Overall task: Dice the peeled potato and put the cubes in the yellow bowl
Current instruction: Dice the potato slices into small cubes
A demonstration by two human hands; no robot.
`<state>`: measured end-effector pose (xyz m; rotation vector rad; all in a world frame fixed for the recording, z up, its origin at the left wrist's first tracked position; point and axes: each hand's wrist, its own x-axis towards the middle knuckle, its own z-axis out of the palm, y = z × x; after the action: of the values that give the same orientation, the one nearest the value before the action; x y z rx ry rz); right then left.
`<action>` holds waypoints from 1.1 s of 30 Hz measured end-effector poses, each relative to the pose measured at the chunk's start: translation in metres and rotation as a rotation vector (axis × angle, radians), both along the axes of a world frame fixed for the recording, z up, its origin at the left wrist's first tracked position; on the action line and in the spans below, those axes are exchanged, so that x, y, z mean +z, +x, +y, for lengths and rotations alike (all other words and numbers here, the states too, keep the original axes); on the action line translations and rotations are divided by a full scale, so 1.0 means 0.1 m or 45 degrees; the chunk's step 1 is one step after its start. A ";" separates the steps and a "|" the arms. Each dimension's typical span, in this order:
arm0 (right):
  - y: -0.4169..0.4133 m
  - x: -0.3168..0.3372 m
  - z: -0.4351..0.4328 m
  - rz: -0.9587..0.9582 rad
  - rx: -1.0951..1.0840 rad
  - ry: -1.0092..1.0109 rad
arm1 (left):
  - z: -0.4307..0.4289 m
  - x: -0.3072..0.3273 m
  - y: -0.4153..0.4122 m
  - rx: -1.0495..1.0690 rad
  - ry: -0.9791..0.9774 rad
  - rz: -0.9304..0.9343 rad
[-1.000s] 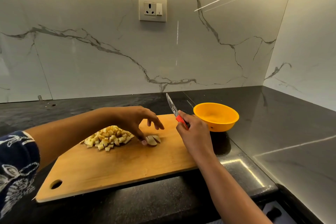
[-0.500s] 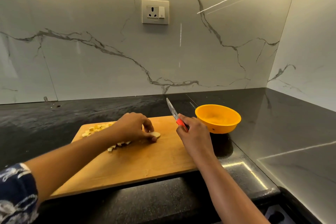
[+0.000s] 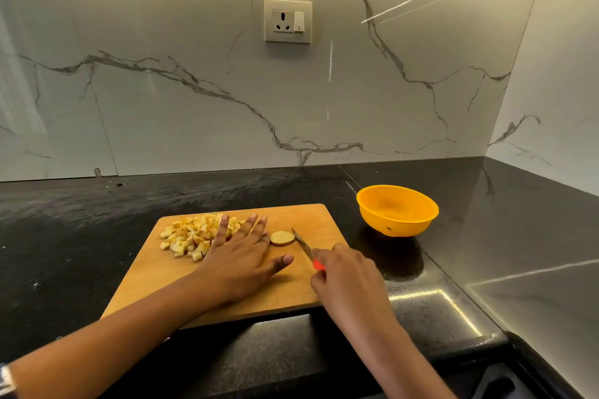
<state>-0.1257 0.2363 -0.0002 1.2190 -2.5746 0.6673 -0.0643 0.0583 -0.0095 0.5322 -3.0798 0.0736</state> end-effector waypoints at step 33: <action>-0.02 -0.05 -0.02 0.005 -0.092 0.002 | -0.26 0.06 0.01 -0.258 -0.205 0.139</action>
<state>-0.1277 0.2340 -0.0048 1.1203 -2.6031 0.6471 -0.0637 0.0327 -0.0032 0.2092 -2.9666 0.2769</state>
